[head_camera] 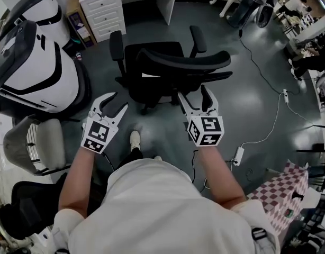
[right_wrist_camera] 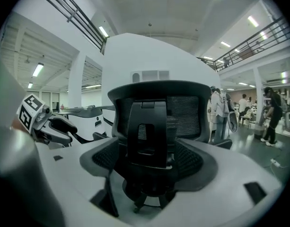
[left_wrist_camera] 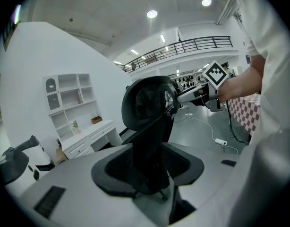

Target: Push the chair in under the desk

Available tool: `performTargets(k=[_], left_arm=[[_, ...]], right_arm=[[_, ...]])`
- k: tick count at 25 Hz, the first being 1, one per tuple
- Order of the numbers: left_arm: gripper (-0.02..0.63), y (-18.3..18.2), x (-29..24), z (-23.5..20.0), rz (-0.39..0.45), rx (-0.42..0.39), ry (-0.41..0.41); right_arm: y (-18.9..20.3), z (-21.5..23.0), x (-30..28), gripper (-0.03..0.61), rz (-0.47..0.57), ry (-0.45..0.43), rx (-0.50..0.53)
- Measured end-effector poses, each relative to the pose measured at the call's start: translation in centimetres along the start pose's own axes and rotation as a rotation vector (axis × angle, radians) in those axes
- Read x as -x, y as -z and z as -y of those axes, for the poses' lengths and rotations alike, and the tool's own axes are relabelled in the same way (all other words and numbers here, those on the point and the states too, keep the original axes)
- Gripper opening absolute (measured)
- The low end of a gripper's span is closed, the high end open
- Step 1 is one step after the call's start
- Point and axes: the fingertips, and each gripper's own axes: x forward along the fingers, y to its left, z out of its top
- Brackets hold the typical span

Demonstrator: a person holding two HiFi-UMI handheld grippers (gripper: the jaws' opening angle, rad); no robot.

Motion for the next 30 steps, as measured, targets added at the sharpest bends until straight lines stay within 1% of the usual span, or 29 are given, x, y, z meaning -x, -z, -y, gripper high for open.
performTargets(k=[3, 5, 8, 10, 12, 13, 15, 17, 21, 25, 30], left_arm=[[0.210, -0.4, -1.9, -2.2, -0.001, -0.037, 0.015], [0.222, -0.6, -3.1, -3.3, -0.007, -0.076, 0.031], [0.236, -0.4, -5.0, -4.7, -0.024, -0.143, 0.068], [0.236, 0.0, -6.3, -5.1, -0.036, -0.188, 0.108], [0.239, 0.3, -7.5, -4.6, -0.035, -0.217, 0.176], [0.232, 0.4, -7.9, -4.2, -0.028, -0.216, 0.219], [0.213, 0.4, -8.5, -3.6, -0.006, -0.182, 0.298], [0.209, 0.3, -8.8, -3.5, 0.017, -0.150, 0.338], [0.212, 0.1, -9.1, -3.1, 0.058, -0.162, 0.360], [0.194, -0.3, -9.4, -2.5, 0.077, -0.173, 0.406], [0.193, -0.5, -10.2, -3.2, 0.085, -0.174, 0.409]], right_arm=[[-0.1, 0.7, -0.9, 0.346, -0.009, 0.034, -0.006], [0.1, 1.0, -1.1, 0.345, -0.020, 0.054, -0.011], [0.1, 0.6, -1.8, 0.345, -0.028, 0.050, -0.016], [0.1, 0.3, -2.5, 0.345, -0.034, 0.045, -0.013], [0.4, 0.4, -3.0, 0.342, -0.056, 0.049, -0.017], [0.6, 0.5, -3.2, 0.342, -0.072, 0.053, -0.016], [0.7, 0.9, -3.6, 0.342, -0.095, 0.070, -0.012], [0.5, 1.3, -3.9, 0.341, -0.091, 0.091, -0.018], [0.3, 2.0, -4.1, 0.339, -0.081, 0.127, -0.029], [0.3, 2.9, -4.3, 0.337, -0.090, 0.157, -0.033], [0.1, 3.5, -5.3, 0.337, -0.097, 0.173, -0.042]])
